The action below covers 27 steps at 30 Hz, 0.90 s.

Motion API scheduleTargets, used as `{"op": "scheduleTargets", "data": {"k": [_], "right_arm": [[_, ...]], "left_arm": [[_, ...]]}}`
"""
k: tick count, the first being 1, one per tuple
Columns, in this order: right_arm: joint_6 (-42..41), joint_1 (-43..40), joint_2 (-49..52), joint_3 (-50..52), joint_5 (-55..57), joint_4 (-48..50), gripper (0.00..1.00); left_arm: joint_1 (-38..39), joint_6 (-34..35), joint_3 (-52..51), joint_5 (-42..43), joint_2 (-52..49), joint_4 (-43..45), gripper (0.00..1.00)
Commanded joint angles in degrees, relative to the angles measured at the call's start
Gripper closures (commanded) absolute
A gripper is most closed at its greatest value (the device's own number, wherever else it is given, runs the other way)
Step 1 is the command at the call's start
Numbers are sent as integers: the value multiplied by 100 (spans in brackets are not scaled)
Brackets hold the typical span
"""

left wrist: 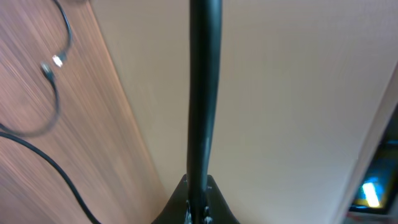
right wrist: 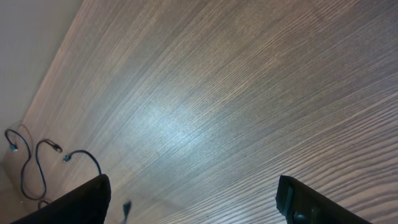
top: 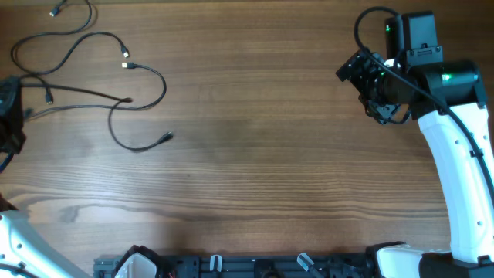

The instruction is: Untangle cables

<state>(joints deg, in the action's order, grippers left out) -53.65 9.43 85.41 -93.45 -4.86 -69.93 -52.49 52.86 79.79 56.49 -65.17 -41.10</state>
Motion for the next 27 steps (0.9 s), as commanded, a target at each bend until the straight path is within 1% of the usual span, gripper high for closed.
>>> {"op": "scheduleTargets", "data": {"k": [1, 4, 6, 7, 8, 9, 11, 12, 19, 21, 25, 27], "right_arm": [[118, 4, 55, 48, 96, -35, 13], [122, 4, 55, 48, 98, -96, 13], [122, 4, 55, 48, 98, -118, 13], [118, 4, 55, 48, 98, -116, 13], [122, 4, 55, 48, 101, -116, 13], [129, 4, 55, 48, 98, -122, 13], [271, 4, 55, 48, 98, -129, 13], [269, 4, 55, 48, 101, -133, 13], [262, 4, 133, 48, 98, -107, 13], [262, 4, 179, 50, 96, -111, 13], [269, 9, 302, 50, 90, -142, 13], [271, 9, 358, 50, 44, -151, 13]], "left_arm": [[-170, -1117, 111, 52, -286, -28, 96], [-251, -1537, 111, 61, -629, -291, 96], [-264, -1910, 111, 70, -804, -673, 96], [-264, -2277, 111, 48, -905, -890, 96], [-267, -2546, 111, -131, -990, -1062, 96], [-275, -2658, 111, -358, -1043, -1158, 96], [-374, -2719, 111, -975, -1169, -1373, 96], [-455, -2726, 111, -1036, -1231, -1410, 96], [-1084, -2999, 0, -1117, -1615, -1644, 96], [-1139, -3021, -177, -1119, -1753, -1637, 96], [-1154, -3453, -466, -1117, -2129, -1663, 96], [-1154, -3491, -610, -1117, -2271, -1685, 96]]}}
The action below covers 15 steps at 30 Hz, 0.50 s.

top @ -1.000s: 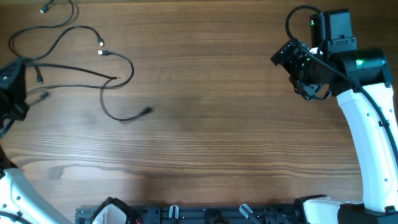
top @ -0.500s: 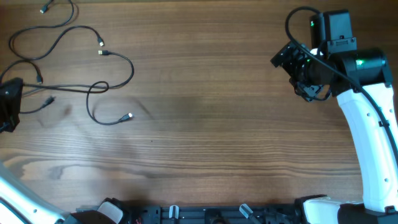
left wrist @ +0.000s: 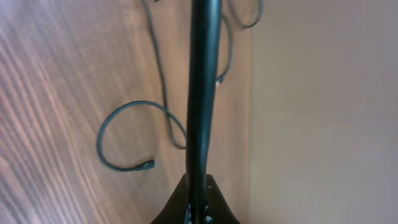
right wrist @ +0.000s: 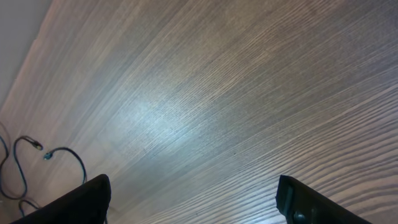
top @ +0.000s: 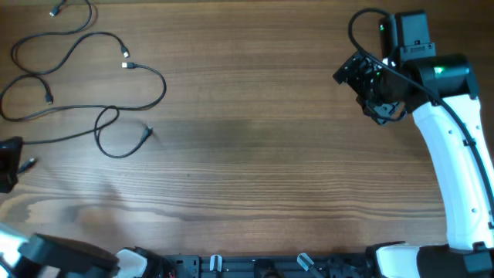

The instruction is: Untangle cables

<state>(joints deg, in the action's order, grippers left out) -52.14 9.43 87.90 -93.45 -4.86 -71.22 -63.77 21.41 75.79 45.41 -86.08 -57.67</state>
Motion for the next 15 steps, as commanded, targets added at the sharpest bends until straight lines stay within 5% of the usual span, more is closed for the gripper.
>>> {"op": "scheduleTargets", "data": {"k": [1, 8, 12, 15], "right_arm": [[114, 9, 116, 50, 28, -17, 13], [116, 9, 120, 50, -146, 13, 13], [118, 9, 120, 50, -162, -37, 13], [120, 9, 120, 50, -162, -39, 13]], "left_arm": [[-26, -396, -284, -4, -190, -28, 96], [92, -726, -673, -111, -190, -304, 96], [81, 1154, -929, -2527, -190, -175, 96], [81, 1668, -1093, -3130, -190, -15, 94]]}}
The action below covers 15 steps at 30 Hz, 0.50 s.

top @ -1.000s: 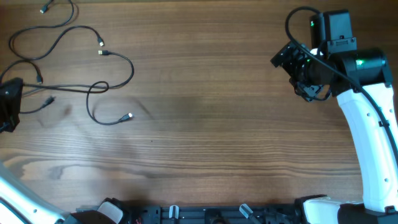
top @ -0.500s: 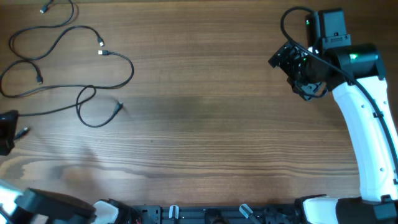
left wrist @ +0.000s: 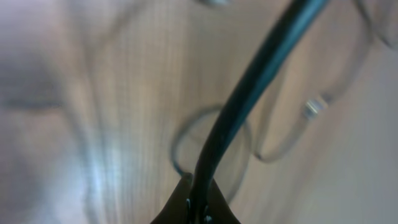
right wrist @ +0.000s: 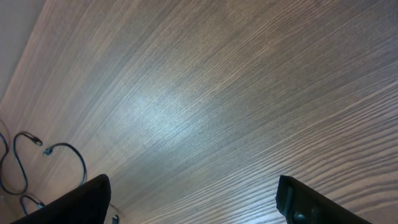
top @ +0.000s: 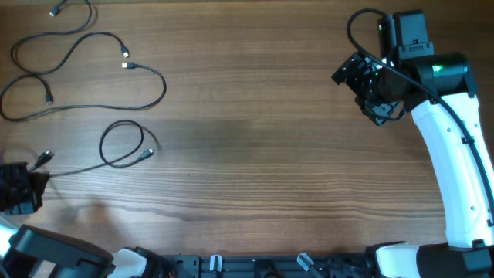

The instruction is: Untangle cables

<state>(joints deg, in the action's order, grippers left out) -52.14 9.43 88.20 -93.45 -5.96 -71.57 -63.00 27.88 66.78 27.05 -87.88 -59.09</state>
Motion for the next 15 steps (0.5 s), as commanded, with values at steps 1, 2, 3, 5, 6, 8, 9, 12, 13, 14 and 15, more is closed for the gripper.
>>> {"op": "scheduleTargets", "data": {"k": [1, 2, 3, 5, 6, 8, 9, 12, 13, 14, 15], "right_arm": [[122, 9, 90, 50, -52, -9, 13], [136, 9, 90, 50, -55, -9, 13], [136, 9, 90, 50, -52, -9, 13], [136, 9, 90, 50, -52, -4, 13], [136, 9, 90, 50, -52, -4, 13], [138, 9, 90, 50, -52, -4, 13], [136, 9, 90, 50, -52, -4, 13], [133, 9, 90, 50, -52, 11, 13], [136, 9, 90, 50, -52, 15, 13], [131, 9, 90, 50, -52, 15, 13], [131, 9, 90, 50, -52, 17, 13]], "left_arm": [[4, 1141, -212, -1375, -13, 166, 88], [4, 1211, -212, -1408, -17, 208, 84], [4, 1211, -212, -1408, -17, 256, 84], [4, 1209, -214, -1412, -17, 387, 80], [4, 1211, -212, -1447, -17, 422, 80], [4, 1545, -214, -1716, -17, 415, 69], [4, 1626, -214, -1729, -17, 402, 61], [20, 1628, -214, -1609, -17, 291, 50], [28, 1624, -214, -1484, -17, 291, 50], [31, 1598, -214, -1266, -17, 289, 50], [61, 1539, -214, -1025, -17, 271, 50]]}}
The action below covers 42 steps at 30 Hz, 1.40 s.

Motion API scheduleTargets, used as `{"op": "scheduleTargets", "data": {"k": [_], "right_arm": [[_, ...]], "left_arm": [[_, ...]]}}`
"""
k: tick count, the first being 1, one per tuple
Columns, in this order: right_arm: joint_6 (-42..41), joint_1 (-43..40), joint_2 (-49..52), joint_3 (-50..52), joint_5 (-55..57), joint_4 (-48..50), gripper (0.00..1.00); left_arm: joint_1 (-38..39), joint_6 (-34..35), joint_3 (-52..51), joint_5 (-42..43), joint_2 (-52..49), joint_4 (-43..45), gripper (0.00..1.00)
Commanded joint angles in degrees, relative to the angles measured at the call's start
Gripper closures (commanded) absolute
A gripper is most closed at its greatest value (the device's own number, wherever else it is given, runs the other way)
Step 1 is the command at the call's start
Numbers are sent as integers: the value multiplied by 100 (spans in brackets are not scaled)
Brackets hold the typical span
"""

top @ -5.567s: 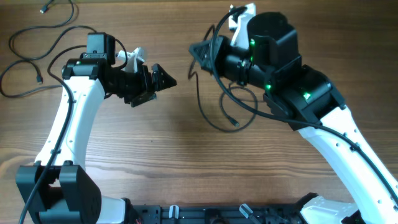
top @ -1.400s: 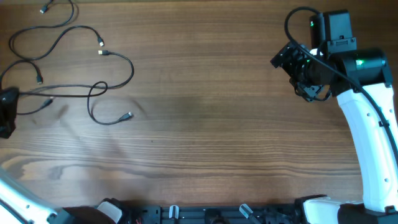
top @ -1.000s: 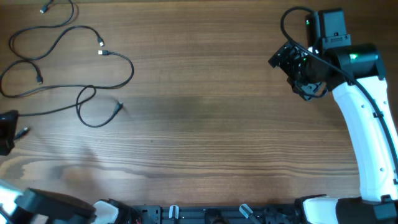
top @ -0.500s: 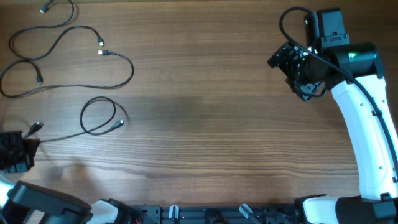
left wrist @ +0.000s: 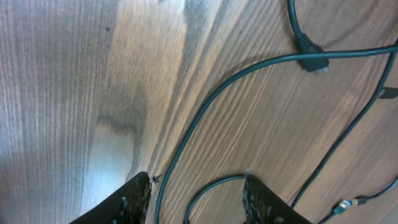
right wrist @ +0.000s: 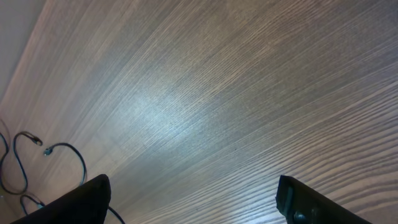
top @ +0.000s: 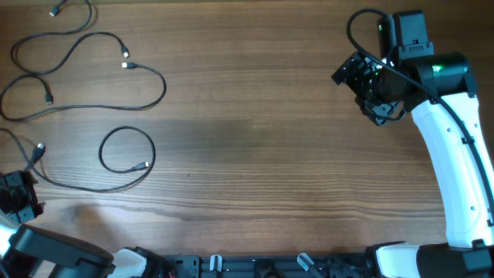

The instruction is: Untangle cables

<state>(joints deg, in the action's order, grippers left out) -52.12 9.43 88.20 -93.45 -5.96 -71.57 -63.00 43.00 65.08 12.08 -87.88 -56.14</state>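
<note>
Two thin black cables lie at the table's left. The upper cable [top: 147,73] winds from the far left corner. The lower cable [top: 127,150] forms a round loop and lies apart from the upper one, trailing left to a plug [top: 38,147]. My left gripper [top: 17,199] sits at the left edge, open. In the left wrist view the lower cable [left wrist: 205,106] lies flat on the wood and runs down between the spread fingers of that gripper [left wrist: 199,199], touching neither. My right gripper [top: 359,77] hovers open at the far right [right wrist: 193,199], holding nothing.
The wooden table [top: 255,139] stretches between the two arms. The right arm's white link [top: 455,170] runs down the right side. A black rail [top: 255,266] lines the front edge. The table's far edge shows at the right wrist view's top left.
My left gripper was shut on the lower cable's end; now it is open and the cable lies loose on the table. The loop sits slightly lower. The right arm has not moved.
First my left gripper held one cable's end at the left edge, that cable crossing the other. Then it stood nearer the front, the held cable drawn down. Then the two cables lay apart. Now the cable is let go.
</note>
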Motion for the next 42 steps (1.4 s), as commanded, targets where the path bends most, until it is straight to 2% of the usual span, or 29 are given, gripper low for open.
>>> {"op": "scheduleTargets", "data": {"k": [1, 3, 7, 9, 11, 15, 17, 18, 20, 21, 22, 23, 25, 28, 29, 30, 31, 32, 34, 38, 42], "right_arm": [[127, 9, 90, 50, -52, 20, 13], [111, 9, 90, 50, -52, 22, 13], [111, 9, 90, 50, -52, 20, 13], [114, 9, 90, 50, -52, 4, 13], [114, 9, 90, 50, -52, -2, 13], [114, 9, 90, 50, -50, 35, 13], [114, 9, 90, 50, -50, 42, 13], [111, 9, 92, 50, -50, 42, 13], [116, 9, 96, 50, -50, 57, 13], [116, 9, 96, 50, -50, 52, 13], [136, 9, 96, 50, -50, 52, 13], [179, 9, 96, 50, -50, 52, 13], [245, 9, 96, 50, -50, 55, 13], [243, 11, 96, 50, -50, 85, 13], [243, 13, 96, 50, -50, 101, 13], [240, 13, 96, 50, -50, 105, 13], [238, 13, 96, 50, -50, 103, 13], [240, 13, 96, 50, -52, 103, 13], [243, 13, 96, 50, -52, 101, 13], [243, 15, 96, 50, -55, 79, 13], [243, 26, 96, 50, -52, 74, 13]], "left_arm": [[111, -146, -44, 664, -17, -20, 50], [378, -404, -44, 739, -17, 205, 50], [1027, -262, -44, 590, -22, 1281, 53], [1255, 278, -44, -199, -22, 1731, 51], [1421, 1082, -44, -1261, -22, 1965, 43], [1480, 1123, -44, -2614, -118, 2743, 41], [1480, 835, -44, -2684, -299, 3165, 41], [1480, 542, -44, -2603, -433, 3359, 37], [1480, -201, -42, -2273, -798, 3775, 10], [1480, -691, -42, -2083, -1029, 4017, 0], [1480, -997, -42, -1996, -1163, 4131, 0], [1480, -1405, -42, -1961, -1340, 4229, 2], [1480, -1784, -42, -1961, -1589, 4356, 14], [1480, -1882, -42, -1873, -1818, 4498, 25], [1480, -1884, -42, -1709, -1873, 4572, 35], [1480, -1882, -42, -1534, -1921, 4645, 60], [1480, -1882, -42, -1410, -1952, 4680, 72], [1480, -1880, -42, -1353, -2022, 4693, 79], [1478, -1884, -42, -1370, -2205, 4675, 81], [1473, -1882, -42, -1832, -2347, 4627, 96], [1471, -1886, -42, -2782, -2470, 4406, 96]]}}
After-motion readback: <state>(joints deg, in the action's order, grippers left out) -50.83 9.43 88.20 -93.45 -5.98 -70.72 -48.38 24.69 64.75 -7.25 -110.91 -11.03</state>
